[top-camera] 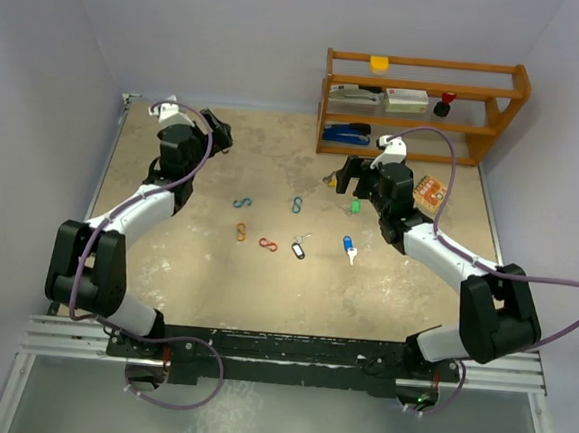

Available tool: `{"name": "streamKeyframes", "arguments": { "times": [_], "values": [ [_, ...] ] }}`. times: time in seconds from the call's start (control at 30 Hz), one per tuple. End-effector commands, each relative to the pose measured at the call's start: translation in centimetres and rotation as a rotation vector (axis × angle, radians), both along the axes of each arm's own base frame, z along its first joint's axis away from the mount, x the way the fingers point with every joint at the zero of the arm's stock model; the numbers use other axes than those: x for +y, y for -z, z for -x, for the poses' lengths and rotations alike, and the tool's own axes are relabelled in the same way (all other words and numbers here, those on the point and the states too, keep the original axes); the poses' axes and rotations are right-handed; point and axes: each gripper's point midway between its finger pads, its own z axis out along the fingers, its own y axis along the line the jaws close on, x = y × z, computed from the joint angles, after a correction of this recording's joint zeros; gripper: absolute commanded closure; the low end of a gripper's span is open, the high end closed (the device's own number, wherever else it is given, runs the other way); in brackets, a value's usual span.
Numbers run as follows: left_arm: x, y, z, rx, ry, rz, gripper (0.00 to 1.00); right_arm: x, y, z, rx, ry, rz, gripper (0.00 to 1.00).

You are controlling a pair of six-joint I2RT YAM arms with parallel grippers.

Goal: Put the keys on the keyring

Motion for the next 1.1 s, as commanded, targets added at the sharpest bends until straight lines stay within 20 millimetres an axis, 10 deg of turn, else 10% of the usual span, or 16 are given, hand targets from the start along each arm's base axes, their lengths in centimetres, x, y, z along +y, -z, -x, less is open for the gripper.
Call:
{"name": "streamKeyframes", "arguments": {
  "times": [0.0, 1.07],
  "values": [
    [0.1, -4.3, 1.1, -0.148, 0.003, 0.058, 0.00, -0.7, -3.3, -0.3, -0.073, 0.031, -0.001, 0.00],
    [-2.2, -6.2, 0.5, -0.157, 0.126, 0.072, 0.02, -1.7, -2.4, -0.1, -0.012, 0.070, 0.054, 0.00]
  ]
}}
